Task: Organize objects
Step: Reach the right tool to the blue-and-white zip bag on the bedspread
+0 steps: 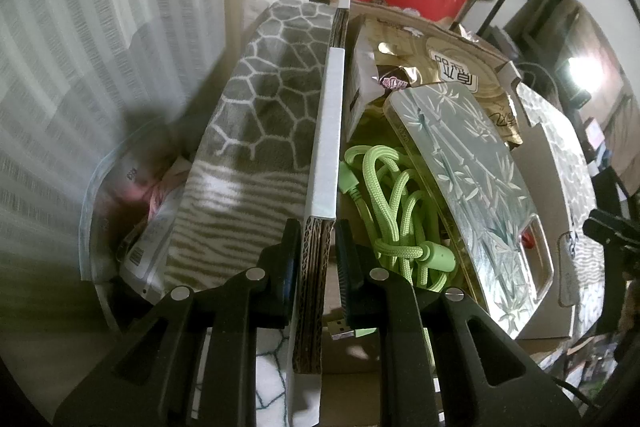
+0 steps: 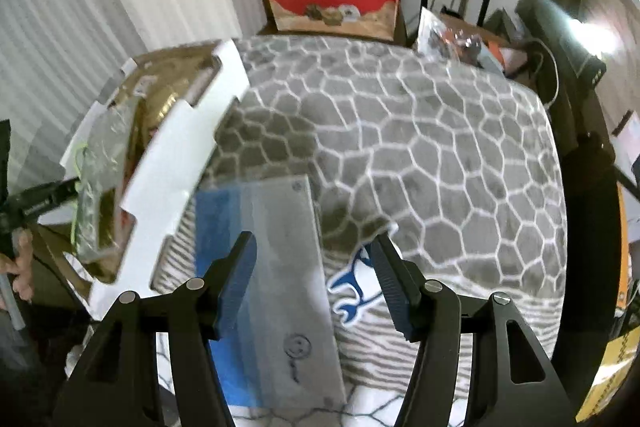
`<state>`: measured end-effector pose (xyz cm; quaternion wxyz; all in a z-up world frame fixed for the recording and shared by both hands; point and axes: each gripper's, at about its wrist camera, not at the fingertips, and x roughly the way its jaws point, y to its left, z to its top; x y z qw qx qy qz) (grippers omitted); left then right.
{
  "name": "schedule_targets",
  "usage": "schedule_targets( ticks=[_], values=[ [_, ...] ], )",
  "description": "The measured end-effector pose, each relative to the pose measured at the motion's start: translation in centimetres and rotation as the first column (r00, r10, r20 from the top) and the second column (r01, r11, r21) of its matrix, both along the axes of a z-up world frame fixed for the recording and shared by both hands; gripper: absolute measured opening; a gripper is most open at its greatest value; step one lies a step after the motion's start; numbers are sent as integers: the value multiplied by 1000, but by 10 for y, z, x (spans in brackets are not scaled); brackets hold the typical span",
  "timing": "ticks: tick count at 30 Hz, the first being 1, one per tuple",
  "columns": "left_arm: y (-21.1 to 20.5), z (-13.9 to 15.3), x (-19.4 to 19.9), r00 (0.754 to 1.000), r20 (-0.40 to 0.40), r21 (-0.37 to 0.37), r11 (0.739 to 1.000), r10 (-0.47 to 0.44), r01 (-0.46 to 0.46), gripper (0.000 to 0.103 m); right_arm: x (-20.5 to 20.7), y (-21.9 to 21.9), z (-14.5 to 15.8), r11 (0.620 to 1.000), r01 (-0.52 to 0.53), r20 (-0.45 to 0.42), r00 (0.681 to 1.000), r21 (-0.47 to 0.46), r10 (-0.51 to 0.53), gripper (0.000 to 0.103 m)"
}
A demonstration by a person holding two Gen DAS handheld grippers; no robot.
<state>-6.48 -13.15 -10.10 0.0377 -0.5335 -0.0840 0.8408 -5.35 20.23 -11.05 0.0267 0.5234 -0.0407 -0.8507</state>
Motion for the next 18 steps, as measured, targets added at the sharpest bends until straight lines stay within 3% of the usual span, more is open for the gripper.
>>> schedule_targets(
  ticks=[8, 13, 18],
  values=[
    [2, 0, -1, 1000, 2, -7, 1000, -2, 2, 15, 6, 23, -14, 999, 49, 27, 998, -21, -48, 61],
    [2, 1, -2, 1000, 2, -9, 1000, -3, 3, 15, 7, 40, -19, 992, 123, 35, 992, 0, -123, 61],
    [2, 1, -2, 1000, 3, -9, 1000, -4, 4, 16, 7, 33, -27, 993, 116, 38, 992, 32, -117, 61]
  ],
)
